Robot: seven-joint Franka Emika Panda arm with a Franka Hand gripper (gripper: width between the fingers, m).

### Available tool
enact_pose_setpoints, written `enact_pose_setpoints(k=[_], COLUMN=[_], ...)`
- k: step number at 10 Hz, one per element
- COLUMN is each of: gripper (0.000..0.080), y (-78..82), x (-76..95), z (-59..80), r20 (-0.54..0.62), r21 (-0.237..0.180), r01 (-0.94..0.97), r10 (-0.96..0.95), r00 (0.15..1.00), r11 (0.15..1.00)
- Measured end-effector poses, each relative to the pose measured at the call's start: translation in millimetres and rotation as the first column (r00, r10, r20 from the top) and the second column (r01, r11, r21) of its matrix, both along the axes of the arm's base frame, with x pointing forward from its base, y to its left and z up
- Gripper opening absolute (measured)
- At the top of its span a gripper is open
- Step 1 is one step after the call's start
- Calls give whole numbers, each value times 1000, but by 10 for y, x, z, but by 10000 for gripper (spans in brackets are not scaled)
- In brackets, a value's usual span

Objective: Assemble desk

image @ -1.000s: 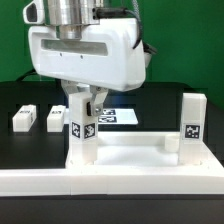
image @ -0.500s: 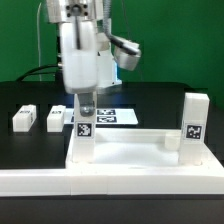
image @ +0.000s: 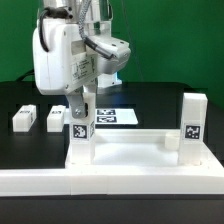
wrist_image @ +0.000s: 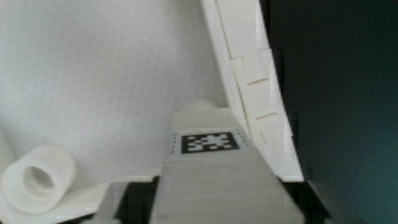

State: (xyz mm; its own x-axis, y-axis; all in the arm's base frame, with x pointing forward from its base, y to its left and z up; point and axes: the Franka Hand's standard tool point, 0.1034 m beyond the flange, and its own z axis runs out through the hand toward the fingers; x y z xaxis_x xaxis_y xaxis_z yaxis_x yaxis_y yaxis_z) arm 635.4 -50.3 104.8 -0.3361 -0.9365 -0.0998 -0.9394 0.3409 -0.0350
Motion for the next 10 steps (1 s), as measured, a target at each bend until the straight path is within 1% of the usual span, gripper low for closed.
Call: enact_pose_setpoints(k=[1, 2, 3, 4, 5, 6, 8, 9, 10], gripper=[291, 324, 460, 460, 604, 635, 647, 649, 649], y=[4, 11, 15, 18, 25, 50, 70, 40, 50], x=[0, 1, 2, 2, 12, 49, 114, 139, 126], z=[4, 1, 1, 1, 25, 144, 461, 523, 483], r20=[-1, 0, 1, 1, 5, 26, 76, 88, 83], r21=[-6, 2, 1, 1, 1, 6, 20, 19, 18], r01=[-5, 15, 0, -3, -9, -27, -45, -53, -55], r10=[5, -15, 0, 3, 9, 27, 43, 51, 53], r00=[1000, 1000, 1000, 1000, 1000, 999, 996, 995, 995], r11=[1000, 1000, 1000, 1000, 1000, 1000, 999, 998, 998])
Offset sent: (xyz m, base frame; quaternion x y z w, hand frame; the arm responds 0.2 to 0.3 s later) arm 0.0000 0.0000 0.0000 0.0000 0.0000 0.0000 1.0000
